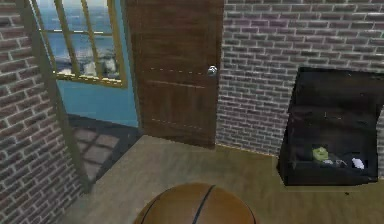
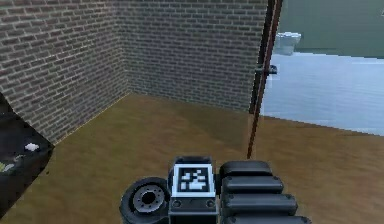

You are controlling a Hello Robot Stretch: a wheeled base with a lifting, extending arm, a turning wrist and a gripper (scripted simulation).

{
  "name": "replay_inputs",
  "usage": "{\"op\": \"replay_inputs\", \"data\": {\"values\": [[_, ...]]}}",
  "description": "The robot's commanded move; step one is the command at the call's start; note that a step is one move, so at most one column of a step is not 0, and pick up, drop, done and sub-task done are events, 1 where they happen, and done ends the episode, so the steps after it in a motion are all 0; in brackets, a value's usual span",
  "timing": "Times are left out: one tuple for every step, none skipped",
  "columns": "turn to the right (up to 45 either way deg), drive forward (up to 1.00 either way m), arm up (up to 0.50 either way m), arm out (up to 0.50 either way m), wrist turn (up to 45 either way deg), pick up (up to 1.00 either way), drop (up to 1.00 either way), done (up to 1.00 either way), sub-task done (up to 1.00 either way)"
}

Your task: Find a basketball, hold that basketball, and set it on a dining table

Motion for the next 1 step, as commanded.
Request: {"op": "replay_inputs", "data": {"values": [[45.0, 0.0, 0.0, 0.0, 0.0, 0.0, 0.0, 0.0, 0.0]]}}
